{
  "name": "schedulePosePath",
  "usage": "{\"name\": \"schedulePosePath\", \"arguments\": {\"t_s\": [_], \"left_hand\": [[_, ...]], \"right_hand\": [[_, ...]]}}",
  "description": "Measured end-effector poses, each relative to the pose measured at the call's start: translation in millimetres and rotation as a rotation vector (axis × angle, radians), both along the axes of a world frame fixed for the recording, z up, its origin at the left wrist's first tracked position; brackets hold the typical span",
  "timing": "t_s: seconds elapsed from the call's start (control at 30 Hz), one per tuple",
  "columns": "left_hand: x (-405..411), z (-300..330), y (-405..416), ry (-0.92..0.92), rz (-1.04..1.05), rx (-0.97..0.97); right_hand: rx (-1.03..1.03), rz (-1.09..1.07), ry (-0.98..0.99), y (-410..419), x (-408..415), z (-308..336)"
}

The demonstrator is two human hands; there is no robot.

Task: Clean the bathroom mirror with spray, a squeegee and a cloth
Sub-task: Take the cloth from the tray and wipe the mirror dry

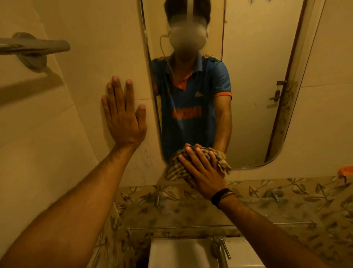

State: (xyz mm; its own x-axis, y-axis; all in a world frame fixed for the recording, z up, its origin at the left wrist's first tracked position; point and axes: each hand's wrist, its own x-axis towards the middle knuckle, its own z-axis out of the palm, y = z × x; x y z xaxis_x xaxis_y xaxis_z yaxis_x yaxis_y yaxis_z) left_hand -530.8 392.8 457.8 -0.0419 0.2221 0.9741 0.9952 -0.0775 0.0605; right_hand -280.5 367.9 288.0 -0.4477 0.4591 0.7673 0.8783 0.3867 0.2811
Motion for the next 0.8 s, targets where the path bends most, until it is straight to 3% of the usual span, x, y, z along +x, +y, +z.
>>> {"name": "schedulePosePath", "arguments": {"t_s": [0.17,0.33,0.57,0.8], "left_hand": [[0.4,-0.7,0.1,-0.004,-0.001,0.019],[1.9,0.0,-0.4,-0.002,0.001,0.029],[3.9,1.4,-5.8,0.001,0.031,0.014],[7.4,-1.9,-7.3,-0.047,0.044,-0.001]], "right_hand": [[0.011,-0.069,0.087,-0.5,26.5,-5.0],[0.002,-0.07,0.177,-3.0,-3.9,15.0],[0.053,0.138,-0.09,7.3,-45.7,73.9],[0.092,0.023,-0.114,7.0,44.3,53.0]]}}
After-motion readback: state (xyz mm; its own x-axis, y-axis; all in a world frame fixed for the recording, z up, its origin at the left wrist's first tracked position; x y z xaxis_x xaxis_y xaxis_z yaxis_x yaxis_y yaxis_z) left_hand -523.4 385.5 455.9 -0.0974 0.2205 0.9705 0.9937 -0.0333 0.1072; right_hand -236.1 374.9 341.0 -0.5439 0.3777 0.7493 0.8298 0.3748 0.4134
